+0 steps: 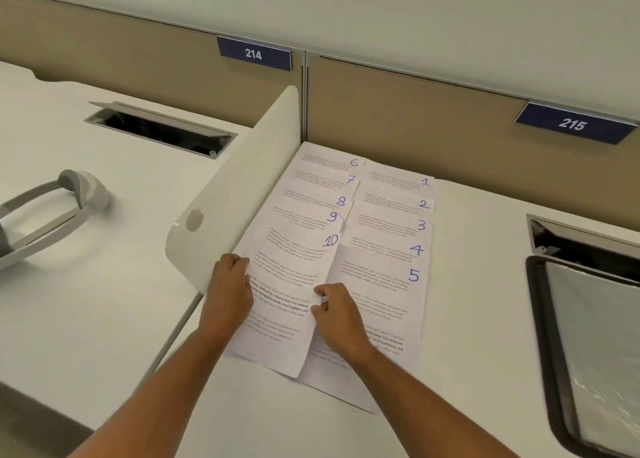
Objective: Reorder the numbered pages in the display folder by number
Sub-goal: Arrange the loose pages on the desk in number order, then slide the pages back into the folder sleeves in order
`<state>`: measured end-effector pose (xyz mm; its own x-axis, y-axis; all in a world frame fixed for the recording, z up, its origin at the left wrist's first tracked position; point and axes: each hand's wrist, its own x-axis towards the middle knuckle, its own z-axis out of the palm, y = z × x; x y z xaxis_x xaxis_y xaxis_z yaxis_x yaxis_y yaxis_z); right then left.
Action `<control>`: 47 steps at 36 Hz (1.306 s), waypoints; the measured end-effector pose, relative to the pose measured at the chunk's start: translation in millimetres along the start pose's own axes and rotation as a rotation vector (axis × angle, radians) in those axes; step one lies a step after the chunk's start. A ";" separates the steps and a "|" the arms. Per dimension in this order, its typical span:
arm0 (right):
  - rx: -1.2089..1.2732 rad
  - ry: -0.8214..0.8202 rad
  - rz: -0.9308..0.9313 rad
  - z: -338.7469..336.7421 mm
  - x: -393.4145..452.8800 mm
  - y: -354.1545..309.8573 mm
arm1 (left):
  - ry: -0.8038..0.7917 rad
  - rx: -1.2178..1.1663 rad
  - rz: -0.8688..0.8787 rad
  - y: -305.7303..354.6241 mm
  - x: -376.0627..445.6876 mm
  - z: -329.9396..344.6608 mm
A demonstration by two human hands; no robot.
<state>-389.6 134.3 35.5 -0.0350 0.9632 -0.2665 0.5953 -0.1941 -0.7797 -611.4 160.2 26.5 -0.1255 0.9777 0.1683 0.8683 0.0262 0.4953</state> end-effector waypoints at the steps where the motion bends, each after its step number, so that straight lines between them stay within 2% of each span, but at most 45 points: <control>1: -0.019 -0.021 -0.006 2.6 0.1 -0.5 | -0.006 0.023 0.004 -3.5 0.1 0.9; 9: -0.092 -0.085 -0.017 13.7 2.7 2.6 | -0.055 0.220 0.079 -22.7 2.5 9.0; 21: -0.134 -0.087 -0.022 23.9 6.8 -3.2 | -0.118 0.411 0.112 -24.9 -4.1 6.3; 26: -0.178 -0.038 -0.024 27.1 6.5 -2.2 | -0.158 0.394 0.127 -27.6 -9.3 9.3; 32: -0.363 0.046 -0.095 24.6 -2.1 -2.4 | -0.171 0.400 0.139 -30.1 -10.3 11.1; 38: -0.409 0.015 -0.152 24.1 -2.9 0.6 | -0.166 0.393 0.126 -27.6 -12.5 11.2; 47: -0.442 0.119 -0.157 5.8 -18.9 11.7 | -0.116 0.281 0.207 14.1 -19.1 31.9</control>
<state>-386.6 112.7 28.2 -0.0753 0.9941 -0.0780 0.8754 0.0285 -0.4826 -581.5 148.6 3.1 0.1083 0.9849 0.1350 0.9696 -0.1346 0.2043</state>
